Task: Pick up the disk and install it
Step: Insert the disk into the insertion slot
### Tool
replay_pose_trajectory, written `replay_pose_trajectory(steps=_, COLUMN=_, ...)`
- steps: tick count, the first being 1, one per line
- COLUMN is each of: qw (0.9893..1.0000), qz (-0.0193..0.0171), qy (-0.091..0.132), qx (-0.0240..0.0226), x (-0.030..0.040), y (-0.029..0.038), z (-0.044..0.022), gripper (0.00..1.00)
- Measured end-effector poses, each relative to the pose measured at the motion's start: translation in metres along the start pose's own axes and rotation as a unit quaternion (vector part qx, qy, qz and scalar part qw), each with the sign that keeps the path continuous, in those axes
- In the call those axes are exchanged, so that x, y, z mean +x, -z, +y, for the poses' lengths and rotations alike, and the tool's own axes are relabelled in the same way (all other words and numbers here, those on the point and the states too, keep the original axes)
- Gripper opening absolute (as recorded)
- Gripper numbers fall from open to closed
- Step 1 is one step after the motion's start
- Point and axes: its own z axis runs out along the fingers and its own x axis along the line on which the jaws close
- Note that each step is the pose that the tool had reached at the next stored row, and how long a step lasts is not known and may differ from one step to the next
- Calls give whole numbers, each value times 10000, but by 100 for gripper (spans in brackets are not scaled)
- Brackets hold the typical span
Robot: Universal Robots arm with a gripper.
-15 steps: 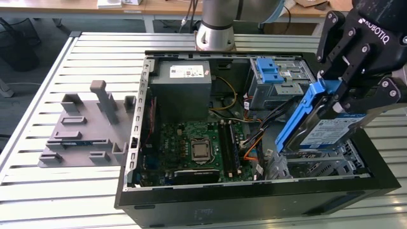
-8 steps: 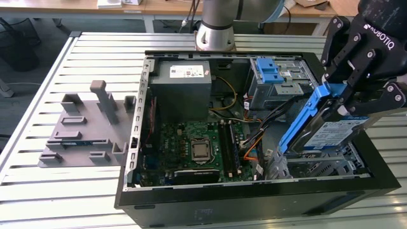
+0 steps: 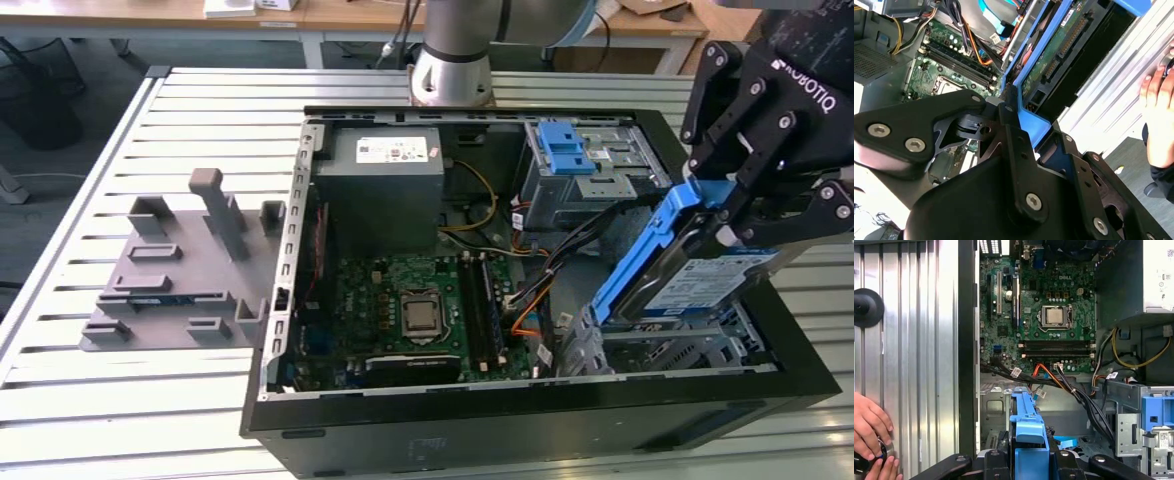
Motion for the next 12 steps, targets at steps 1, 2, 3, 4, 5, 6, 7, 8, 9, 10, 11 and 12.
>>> replay_pose_trajectory(steps=1, qw=10000, qz=0, qy=0, qx=0, x=0, y=-5, z=-4, gripper=36)
replay_pose_trajectory(steps=2, qw=10000, qz=0, qy=-1, qx=0, x=0, y=-11, z=-5, gripper=36)
replay_pose_trajectory(steps=3, qw=10000, qz=0, qy=-1, qx=0, x=0, y=-19, z=-5, gripper=36)
replay_pose_trajectory(steps=4, qw=10000, qz=0, qy=0, qx=0, x=-1, y=-25, z=-6, gripper=36)
replay_pose_trajectory(steps=5, qw=10000, qz=0, qy=0, qx=0, x=-1, y=-31, z=-7, gripper=36)
replay_pose_trajectory(steps=6, qw=10000, qz=0, qy=0, qx=0, x=-2, y=-36, z=-8, gripper=36)
replay_pose_trajectory(steps=7, qw=10000, qz=-1, qy=0, qx=0, x=-2, y=-41, z=-9, gripper=36)
replay_pose_trajectory(steps=8, qw=10000, qz=0, qy=0, qx=0, x=-3, y=-44, z=-11, gripper=36)
replay_pose_trajectory(steps=9, qw=10000, qz=0, qy=0, qx=0, x=-3, y=-47, z=-14, gripper=36)
replay_pose_trajectory(steps=10, qw=10000, qz=0, qy=-2, qx=0, x=-3, y=-51, z=-15, gripper=36)
replay_pose_trajectory(steps=11, qw=10000, qz=0, qy=-4, qx=0, x=-3, y=-56, z=-16, gripper=36)
replay_pose_trajectory(steps=12, qw=10000, qz=0, qy=-9, qx=0, x=-3, y=-61, z=-18, gripper=36)
